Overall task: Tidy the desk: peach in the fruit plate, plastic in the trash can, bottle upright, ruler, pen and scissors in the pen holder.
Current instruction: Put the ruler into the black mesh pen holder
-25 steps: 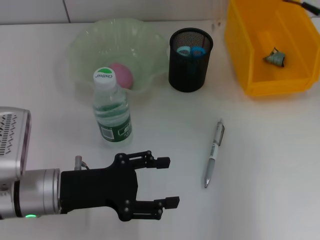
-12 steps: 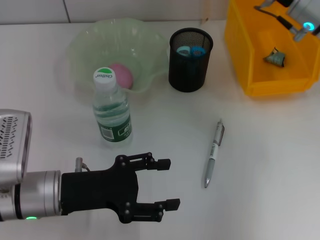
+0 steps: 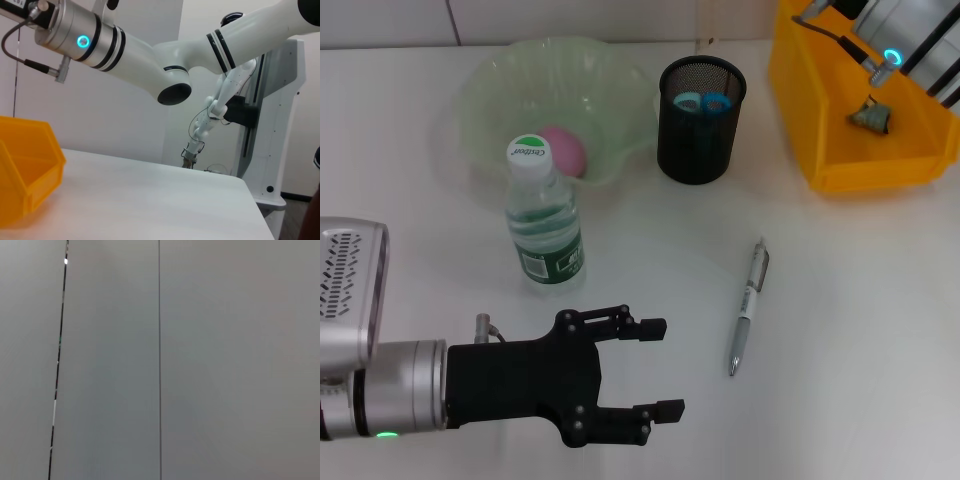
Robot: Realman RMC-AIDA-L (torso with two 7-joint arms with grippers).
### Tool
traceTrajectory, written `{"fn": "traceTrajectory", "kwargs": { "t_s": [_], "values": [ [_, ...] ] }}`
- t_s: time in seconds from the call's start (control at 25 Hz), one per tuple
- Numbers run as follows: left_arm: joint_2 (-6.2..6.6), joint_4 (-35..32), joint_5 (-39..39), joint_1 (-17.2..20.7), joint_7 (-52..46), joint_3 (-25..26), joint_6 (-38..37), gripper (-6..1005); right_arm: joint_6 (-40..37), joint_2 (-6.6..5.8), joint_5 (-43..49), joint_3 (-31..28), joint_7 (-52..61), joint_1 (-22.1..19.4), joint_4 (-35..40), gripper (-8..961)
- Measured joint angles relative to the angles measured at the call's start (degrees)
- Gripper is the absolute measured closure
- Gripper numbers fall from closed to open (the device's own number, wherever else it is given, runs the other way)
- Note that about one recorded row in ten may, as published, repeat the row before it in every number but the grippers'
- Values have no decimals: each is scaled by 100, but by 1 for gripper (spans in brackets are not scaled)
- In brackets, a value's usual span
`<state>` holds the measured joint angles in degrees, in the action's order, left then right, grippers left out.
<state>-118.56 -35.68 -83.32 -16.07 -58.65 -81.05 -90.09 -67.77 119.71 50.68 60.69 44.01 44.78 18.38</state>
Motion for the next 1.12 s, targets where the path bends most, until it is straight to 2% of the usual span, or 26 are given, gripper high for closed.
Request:
{"fn": "traceTrajectory", "kwargs": {
  "t_s": [0.4,0.6,1.12],
  "values": [
    [-8,0,0,-57,79,-19,10,216,478,9,-94,34,-60,188,-258,574],
    [-18,0,0,-71,79,-72,19,216,588,14,-94,39,-447,447,-625,574],
    [-18,71,0,-81,77,-87,112,216,740,18,-95,39,-571,477,-925,574]
  ]
}}
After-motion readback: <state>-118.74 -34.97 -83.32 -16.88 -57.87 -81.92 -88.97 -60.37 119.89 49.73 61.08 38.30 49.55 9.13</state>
